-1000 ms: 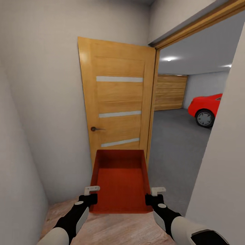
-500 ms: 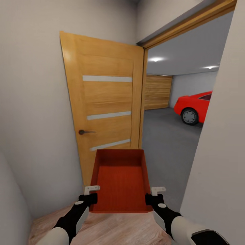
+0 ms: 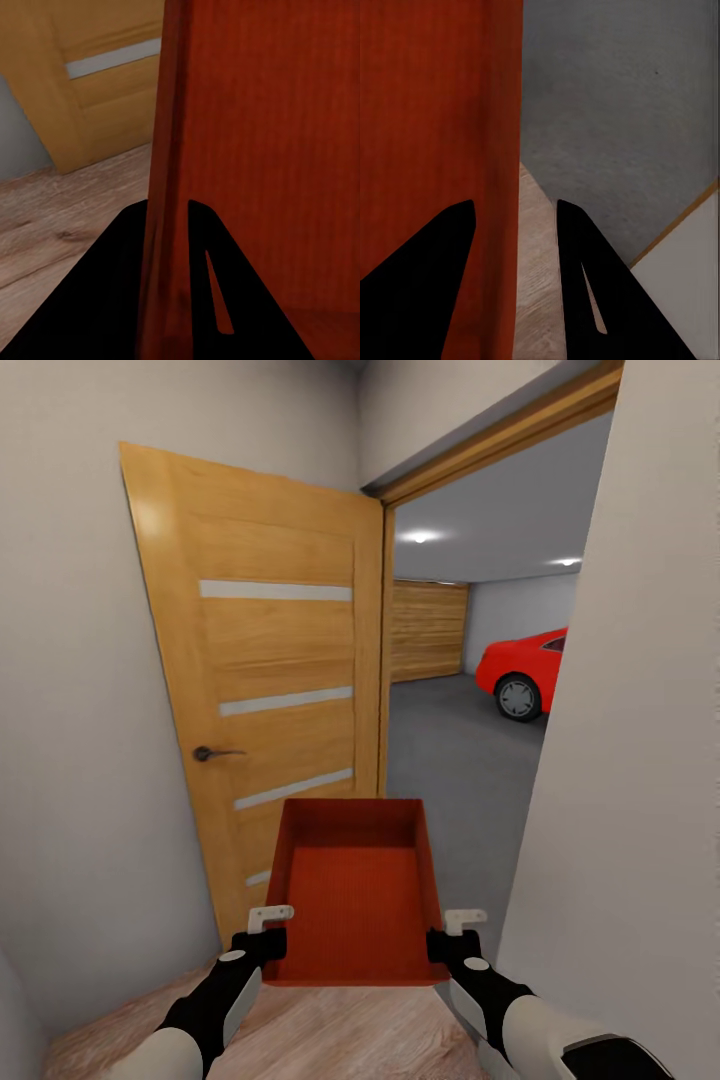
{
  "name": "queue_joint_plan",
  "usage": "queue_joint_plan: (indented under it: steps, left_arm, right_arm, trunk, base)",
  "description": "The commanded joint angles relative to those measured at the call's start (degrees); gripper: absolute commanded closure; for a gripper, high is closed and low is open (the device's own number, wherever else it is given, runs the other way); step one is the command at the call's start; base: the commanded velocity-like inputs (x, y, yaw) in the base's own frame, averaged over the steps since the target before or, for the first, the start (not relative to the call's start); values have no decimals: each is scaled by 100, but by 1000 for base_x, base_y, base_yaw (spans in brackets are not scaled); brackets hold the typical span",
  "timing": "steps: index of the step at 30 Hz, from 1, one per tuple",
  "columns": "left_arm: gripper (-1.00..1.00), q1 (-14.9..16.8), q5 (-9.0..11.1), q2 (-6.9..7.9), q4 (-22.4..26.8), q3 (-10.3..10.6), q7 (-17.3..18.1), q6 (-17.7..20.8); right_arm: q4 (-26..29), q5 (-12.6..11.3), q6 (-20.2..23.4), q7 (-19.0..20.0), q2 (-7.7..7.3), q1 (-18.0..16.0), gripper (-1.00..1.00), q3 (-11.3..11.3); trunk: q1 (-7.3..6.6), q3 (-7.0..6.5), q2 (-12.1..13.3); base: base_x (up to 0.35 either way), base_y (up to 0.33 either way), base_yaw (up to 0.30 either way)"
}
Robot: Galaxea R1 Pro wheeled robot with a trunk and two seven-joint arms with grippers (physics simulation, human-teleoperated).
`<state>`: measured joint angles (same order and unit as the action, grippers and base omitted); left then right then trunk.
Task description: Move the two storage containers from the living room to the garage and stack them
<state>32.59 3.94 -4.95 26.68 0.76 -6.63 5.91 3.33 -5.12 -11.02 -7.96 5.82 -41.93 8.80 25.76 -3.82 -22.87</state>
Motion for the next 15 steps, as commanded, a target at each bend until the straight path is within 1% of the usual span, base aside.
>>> queue_joint_plan:
  steps: [1, 13, 15]
  left_arm:
    - [100, 1, 204, -6, 27, -106, -42, 35]
    - [100, 1, 204, -6, 6, -103, -40, 37]
    - [100, 1, 204, -6, -29, -105, -40, 41]
  right_arm:
    - [-3, -41, -14, 5, 33, 1, 100, -124]
    - [-3, -41, 2, -4, 25, 1, 100, -124]
    - [0, -41, -13, -4, 25, 1, 100, -124]
  trunk:
    - [2, 2, -5]
    - [2, 2, -5]
    - [2, 2, -5]
  base:
    - [0, 0, -80]
    - [0, 0, -11]
    - [145, 0, 0]
